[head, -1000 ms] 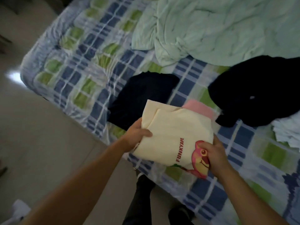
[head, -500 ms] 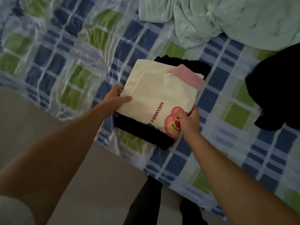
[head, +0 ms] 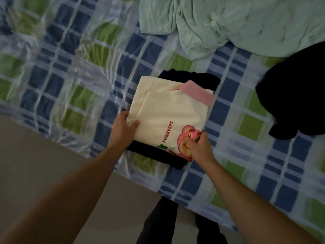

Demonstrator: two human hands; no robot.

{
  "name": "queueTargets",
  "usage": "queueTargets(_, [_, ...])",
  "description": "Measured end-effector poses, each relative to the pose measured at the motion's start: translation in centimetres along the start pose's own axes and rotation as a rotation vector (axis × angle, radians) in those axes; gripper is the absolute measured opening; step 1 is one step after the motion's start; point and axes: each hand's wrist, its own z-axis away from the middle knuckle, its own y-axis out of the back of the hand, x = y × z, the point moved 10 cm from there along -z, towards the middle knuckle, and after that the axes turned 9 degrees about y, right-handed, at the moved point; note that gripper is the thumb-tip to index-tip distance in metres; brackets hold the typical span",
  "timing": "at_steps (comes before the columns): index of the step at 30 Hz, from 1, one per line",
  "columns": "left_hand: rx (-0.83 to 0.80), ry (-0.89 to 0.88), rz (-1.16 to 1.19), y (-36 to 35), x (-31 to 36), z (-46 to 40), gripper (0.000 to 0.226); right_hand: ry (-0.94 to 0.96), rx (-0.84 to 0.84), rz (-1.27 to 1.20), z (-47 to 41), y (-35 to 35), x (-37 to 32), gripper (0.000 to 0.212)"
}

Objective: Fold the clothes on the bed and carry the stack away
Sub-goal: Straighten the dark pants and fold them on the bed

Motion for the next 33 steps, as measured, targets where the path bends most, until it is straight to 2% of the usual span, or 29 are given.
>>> queueTargets(5, [0.142,0.002,-0.249,0.3,2.9,2.2,0.053,0.069,-0.08,0.11,0.3,0.5,0.5,0.047])
queueTargets(7, [0.245,-0.109,-0.365,0.5,5.5,4.1,0.049,0.078,-0.142,0.123,1.0,1.3,1.4,0.055])
queueTargets(9, [0.287,-0.312,-0.394,-0.9,9.1,6.9,0.046,0.075,-0.171,0.142,1.5,3.3,2.8,0.057])
queueTargets(12, [0.201,-0.615,-0.36,-6.5,14.4,12.1,0.04,-0.002,-0.141,0.124,2.5,8.7,6.3,0.032])
queueTargets(14, [0.113,-0.72,-0.308,-10.8,17.4,15.1,0.037,-0.071,-0.102,0.116,3.1,13.4,8.9,0.018])
queueTargets(17, [-0.042,-0.815,-0.235,-17.9,22.3,19.6,0.037,-0.123,-0.004,0.127,4.1,21.9,12.6,0.012])
queueTargets(22, [-0.234,-0.816,-0.225,-29.5,29.9,25.0,0.038,-0.199,0.178,0.202,5.0,35.9,20.4,0.022])
queueTargets(25, [-0.274,-0.79,-0.318,-36.0,34.0,25.5,0.053,-0.213,0.258,0.365,5.2,42.3,25.0,0.049])
queueTargets(28, [-0.282,-0.634,-0.322,-40.6,37.0,23.5,0.083,-0.263,0.126,0.616,5.3,44.9,29.3,0.081])
queueTargets(30, [-0.255,-0.506,-0.275,-42.5,38.5,21.9,0.099,-0.309,0.032,0.652,5.4,45.0,32.0,0.088])
queueTargets(33, [-0.259,-0.426,-0.223,-45.2,40.4,20.3,0.106,-0.3,0.028,0.719,4.9,44.2,33.2,0.092])
